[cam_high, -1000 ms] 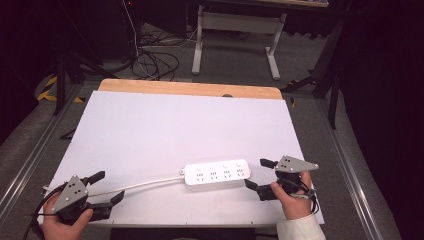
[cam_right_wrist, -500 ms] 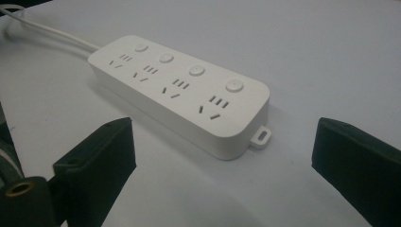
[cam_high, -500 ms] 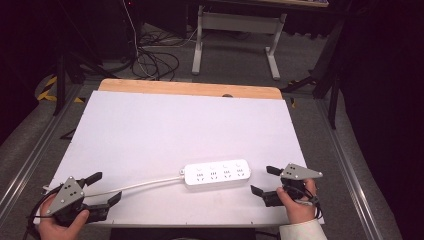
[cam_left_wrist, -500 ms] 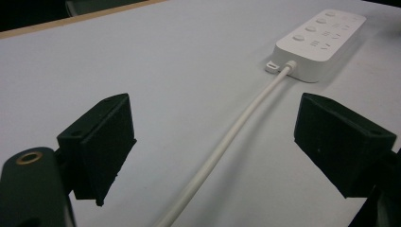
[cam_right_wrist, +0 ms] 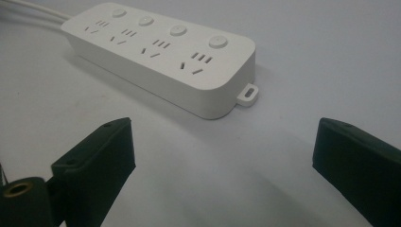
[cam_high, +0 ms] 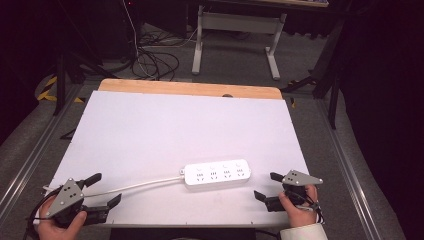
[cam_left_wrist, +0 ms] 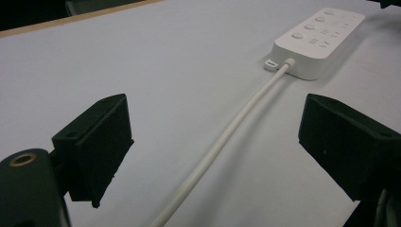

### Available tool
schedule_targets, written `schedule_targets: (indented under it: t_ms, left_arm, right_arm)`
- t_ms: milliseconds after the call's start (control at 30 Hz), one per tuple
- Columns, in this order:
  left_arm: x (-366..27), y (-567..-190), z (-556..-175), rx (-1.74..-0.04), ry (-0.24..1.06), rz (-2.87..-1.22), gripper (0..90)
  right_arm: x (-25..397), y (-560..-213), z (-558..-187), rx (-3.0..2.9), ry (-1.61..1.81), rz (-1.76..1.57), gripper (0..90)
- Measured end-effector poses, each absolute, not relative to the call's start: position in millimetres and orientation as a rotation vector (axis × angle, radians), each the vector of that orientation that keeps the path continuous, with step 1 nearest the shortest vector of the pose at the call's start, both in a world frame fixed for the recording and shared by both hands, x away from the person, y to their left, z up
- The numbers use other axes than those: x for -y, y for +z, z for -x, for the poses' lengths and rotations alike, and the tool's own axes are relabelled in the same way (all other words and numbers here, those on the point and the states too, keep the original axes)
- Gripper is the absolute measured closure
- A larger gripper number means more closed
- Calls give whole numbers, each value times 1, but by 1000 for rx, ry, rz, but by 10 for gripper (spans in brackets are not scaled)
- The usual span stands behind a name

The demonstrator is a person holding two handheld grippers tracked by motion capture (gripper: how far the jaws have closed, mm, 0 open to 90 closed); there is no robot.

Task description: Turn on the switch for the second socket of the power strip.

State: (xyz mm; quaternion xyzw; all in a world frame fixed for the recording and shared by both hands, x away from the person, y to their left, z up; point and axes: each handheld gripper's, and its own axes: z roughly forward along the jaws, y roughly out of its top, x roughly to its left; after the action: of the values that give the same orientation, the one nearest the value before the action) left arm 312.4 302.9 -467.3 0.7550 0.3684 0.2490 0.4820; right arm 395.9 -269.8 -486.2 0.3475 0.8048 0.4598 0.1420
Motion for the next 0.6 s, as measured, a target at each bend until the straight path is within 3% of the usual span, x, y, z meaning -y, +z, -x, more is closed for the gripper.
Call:
schedule_targets:
  t_ms: [600]
  left_arm:
    - [-302, -468, -314, -894, 617, -1828, 93]
  right_arm:
    - [271, -485, -395, -2294, 1336, -959, 61]
